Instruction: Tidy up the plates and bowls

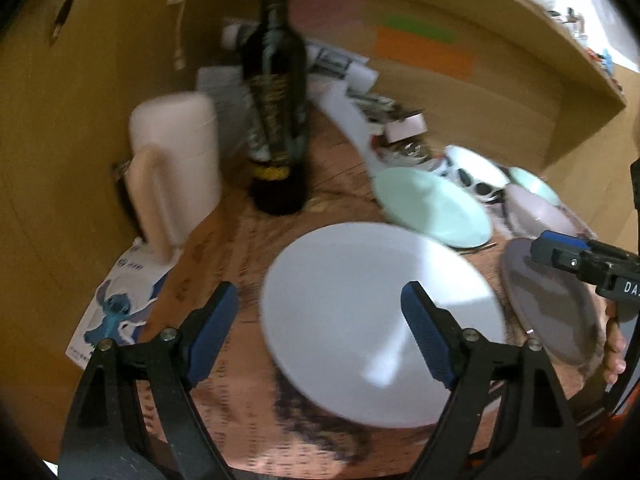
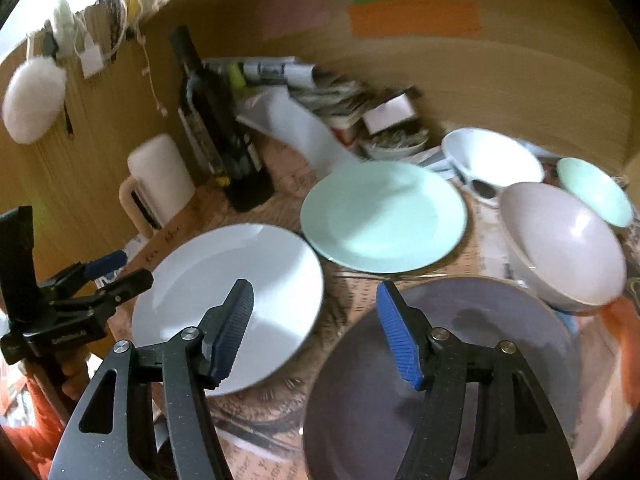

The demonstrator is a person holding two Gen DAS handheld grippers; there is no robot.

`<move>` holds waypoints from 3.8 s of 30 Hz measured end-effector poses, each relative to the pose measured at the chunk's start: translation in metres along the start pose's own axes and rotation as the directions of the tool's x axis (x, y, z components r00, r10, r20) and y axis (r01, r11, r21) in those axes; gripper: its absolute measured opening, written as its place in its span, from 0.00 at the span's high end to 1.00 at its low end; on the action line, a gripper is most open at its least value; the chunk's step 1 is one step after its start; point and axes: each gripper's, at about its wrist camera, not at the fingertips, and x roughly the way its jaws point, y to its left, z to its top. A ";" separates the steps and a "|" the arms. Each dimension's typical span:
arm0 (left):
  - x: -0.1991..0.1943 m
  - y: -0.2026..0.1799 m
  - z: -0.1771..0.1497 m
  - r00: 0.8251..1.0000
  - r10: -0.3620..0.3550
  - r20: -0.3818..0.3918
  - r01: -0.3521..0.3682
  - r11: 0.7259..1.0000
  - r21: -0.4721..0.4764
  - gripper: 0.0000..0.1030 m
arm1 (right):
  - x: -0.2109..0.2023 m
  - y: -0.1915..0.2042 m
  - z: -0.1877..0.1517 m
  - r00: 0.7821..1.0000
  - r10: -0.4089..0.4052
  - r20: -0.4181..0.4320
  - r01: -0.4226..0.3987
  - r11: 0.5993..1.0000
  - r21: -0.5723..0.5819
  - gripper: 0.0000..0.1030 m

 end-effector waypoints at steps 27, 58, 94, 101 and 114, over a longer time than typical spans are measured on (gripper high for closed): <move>0.029 0.034 -0.015 0.986 -0.093 -0.138 0.085 0.994 -0.062 0.67 | 0.075 0.008 0.005 0.970 -0.026 -0.241 0.024 1.000 -0.010 0.72; 0.023 0.012 -0.001 0.989 -0.100 -0.108 0.093 0.993 -0.072 0.73 | 0.041 0.005 0.007 0.993 -0.057 -0.106 0.059 0.998 0.016 0.74; 0.027 -0.078 0.030 0.965 -0.257 -0.058 0.260 0.964 0.062 0.73 | -0.048 -0.060 -0.016 0.983 -0.179 0.052 0.167 0.970 0.177 0.74; 0.030 -0.095 0.027 0.957 -0.279 -0.080 0.286 0.954 0.092 0.73 | -0.061 -0.071 -0.029 0.980 -0.195 0.050 0.180 0.961 0.211 0.74; 0.034 -0.122 0.014 0.949 -0.284 -0.137 0.301 0.945 0.126 0.73 | -0.069 -0.089 -0.054 0.981 -0.196 0.004 0.189 0.948 0.255 0.74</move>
